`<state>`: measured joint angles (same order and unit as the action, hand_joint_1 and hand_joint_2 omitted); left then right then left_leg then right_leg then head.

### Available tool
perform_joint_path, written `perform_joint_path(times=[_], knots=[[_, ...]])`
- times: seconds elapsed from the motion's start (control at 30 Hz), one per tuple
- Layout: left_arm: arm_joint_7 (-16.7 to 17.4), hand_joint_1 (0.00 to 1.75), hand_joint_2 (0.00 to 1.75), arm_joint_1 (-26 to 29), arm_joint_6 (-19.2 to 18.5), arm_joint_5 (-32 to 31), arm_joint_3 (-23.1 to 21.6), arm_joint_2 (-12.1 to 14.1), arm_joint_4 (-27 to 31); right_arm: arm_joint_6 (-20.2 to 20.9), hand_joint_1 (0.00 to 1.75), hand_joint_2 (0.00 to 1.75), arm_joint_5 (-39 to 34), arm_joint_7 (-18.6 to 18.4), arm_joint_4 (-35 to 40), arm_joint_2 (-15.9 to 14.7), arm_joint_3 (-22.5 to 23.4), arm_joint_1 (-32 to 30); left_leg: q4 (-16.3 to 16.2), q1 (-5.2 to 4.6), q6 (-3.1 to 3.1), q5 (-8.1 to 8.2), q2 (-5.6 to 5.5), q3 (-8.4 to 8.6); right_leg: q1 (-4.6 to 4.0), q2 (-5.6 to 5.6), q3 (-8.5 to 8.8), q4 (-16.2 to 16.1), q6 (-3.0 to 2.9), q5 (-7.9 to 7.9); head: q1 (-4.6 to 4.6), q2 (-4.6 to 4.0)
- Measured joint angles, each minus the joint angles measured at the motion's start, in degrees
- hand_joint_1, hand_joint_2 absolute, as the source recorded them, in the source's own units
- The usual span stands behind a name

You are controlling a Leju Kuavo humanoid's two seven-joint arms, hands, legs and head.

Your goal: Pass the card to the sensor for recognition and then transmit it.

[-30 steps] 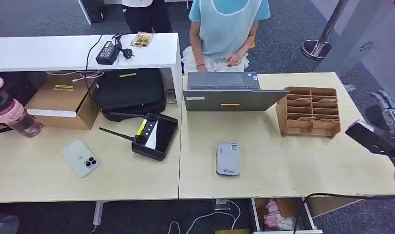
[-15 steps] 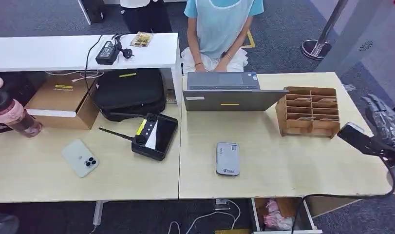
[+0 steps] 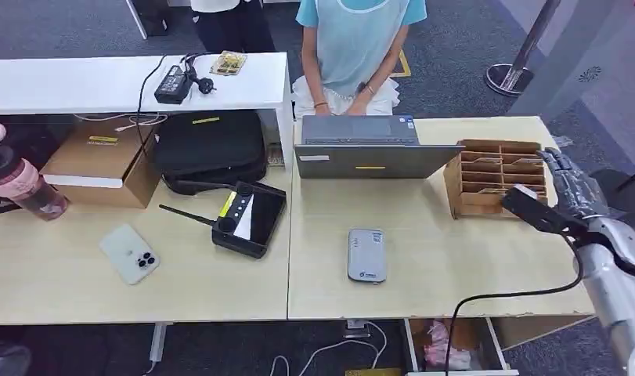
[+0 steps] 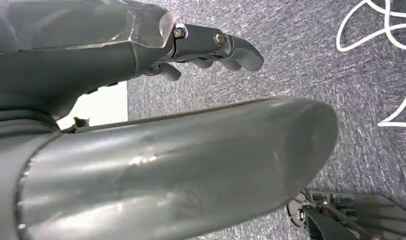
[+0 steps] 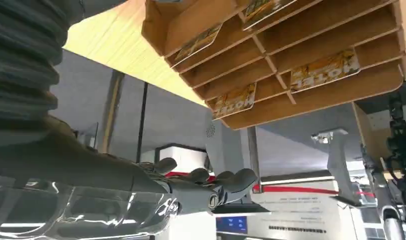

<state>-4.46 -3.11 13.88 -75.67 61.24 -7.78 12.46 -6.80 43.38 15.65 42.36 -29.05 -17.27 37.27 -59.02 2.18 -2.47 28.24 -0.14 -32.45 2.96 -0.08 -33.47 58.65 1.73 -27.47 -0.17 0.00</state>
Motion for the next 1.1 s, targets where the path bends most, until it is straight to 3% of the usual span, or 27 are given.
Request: perform_joint_path(times=[0.8, 1.1], knots=[[0.4, 0.00, 0.00, 0.0, 0.5, -0.2, 0.0, 0.0, 0.0, -1.7, 0.00, 1.75, 3.6, -1.7, -8.9, 4.0, -1.8, 3.5, 0.0, 0.00, 0.02, -0.01, -0.04, -0.01, 0.00, -0.02, 0.00, 0.0, 0.00, 0.00, 0.00, 0.00], [0.8, 0.00, 0.00, 0.0, 0.9, 0.2, 0.0, -0.1, 0.0, -4.2, 0.00, 1.75, 0.7, 1.7, -9.1, 4.7, -1.1, 3.7, 0.0, 0.00, 0.02, -0.01, -0.03, 0.00, 0.00, -0.02, -0.01, 0.0, 0.00, 0.00, 0.00, 0.00]])
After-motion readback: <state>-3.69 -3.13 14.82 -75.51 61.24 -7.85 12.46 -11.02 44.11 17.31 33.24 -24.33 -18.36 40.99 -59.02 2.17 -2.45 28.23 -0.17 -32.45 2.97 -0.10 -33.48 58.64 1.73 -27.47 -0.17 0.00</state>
